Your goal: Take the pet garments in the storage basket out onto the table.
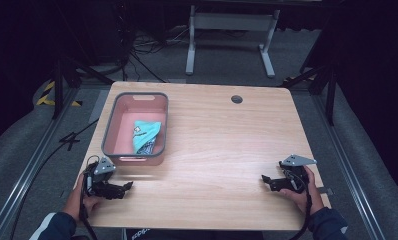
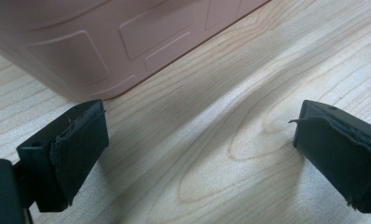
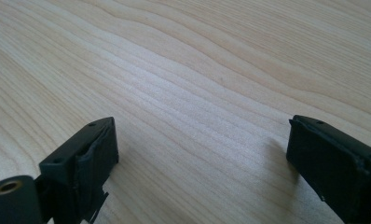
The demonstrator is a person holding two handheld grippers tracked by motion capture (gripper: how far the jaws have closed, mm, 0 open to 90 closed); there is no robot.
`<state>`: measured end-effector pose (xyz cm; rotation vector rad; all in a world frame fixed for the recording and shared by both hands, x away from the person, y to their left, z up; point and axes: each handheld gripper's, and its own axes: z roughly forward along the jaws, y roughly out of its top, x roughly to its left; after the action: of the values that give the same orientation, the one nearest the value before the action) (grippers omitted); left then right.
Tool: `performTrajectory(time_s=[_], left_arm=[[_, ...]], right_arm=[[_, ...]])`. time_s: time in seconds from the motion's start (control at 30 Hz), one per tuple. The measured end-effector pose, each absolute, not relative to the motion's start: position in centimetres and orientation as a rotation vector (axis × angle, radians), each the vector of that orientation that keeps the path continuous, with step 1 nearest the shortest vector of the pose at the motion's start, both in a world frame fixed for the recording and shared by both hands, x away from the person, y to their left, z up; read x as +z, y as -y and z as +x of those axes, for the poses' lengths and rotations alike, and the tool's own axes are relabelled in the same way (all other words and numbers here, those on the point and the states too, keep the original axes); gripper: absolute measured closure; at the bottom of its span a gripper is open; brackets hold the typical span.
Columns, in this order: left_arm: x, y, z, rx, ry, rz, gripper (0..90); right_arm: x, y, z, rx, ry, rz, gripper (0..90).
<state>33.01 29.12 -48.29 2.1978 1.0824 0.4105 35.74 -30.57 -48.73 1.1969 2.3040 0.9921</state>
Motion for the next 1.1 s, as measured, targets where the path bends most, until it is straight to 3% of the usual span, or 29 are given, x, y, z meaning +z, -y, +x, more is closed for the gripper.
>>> performTrajectory(time_s=[0.67, 0.77, 1.1], left_arm=[[-47.9, -29.9, 32.8, 0.378, -1.034, 2.243, 8.4], [-47.7, -30.1, 32.7, 0.381, -1.042, 2.244, 15.7], [-46.2, -30.8, 31.9, 0.411, -1.038, 2.207, 18.8]], right_arm=[[-48.7, 30.6, 35.7, 0.99, -2.297, 1.205, 9.2], [-48.7, 30.6, 35.7, 0.99, -2.297, 1.206, 9.2], [-48.7, 30.6, 35.7, 0.99, -2.298, 1.206, 9.2]])
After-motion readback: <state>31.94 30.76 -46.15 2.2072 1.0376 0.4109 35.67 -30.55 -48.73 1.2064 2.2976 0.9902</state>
